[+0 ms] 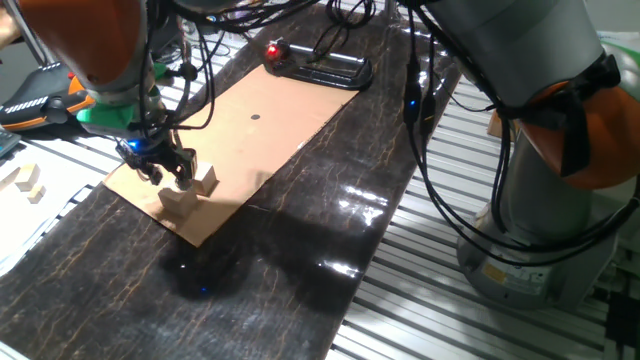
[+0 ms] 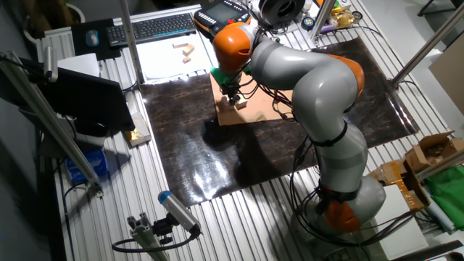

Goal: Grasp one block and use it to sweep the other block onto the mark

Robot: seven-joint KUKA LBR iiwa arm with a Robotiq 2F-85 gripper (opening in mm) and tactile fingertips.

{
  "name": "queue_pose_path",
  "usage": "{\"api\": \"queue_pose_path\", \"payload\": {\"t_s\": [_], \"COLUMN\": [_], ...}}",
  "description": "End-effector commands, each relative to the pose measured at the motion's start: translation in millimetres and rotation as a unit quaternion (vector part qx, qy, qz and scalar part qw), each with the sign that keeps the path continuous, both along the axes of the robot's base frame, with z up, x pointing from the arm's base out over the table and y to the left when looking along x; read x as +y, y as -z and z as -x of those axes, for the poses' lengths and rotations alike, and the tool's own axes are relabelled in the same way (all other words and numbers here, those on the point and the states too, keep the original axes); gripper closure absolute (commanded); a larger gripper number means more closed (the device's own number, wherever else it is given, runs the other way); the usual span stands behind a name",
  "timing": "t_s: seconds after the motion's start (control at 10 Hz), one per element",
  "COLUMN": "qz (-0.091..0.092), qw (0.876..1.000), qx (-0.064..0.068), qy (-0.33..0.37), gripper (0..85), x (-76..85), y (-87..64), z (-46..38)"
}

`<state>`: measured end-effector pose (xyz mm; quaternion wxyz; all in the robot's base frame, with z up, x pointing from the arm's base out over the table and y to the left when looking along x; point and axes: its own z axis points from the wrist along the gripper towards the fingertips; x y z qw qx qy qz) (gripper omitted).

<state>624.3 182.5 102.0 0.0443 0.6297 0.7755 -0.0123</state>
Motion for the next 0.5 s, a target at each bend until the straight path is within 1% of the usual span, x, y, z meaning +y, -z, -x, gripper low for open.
{"api": "queue_pose_path", "payload": {"t_s": [0.0,0.2,0.4], "qz": [0.000,-0.004,-0.005], "qw": [1.000,1.000,1.000], "qx": [0.000,0.000,-0.003], "qy": [0.002,0.010,0.014], "gripper": [0.0,0.0,0.0], "x": [0.1,-0.8,-2.4], "y": [1.5,8.1,19.4], "z": [-0.3,-2.5,-4.2]}}
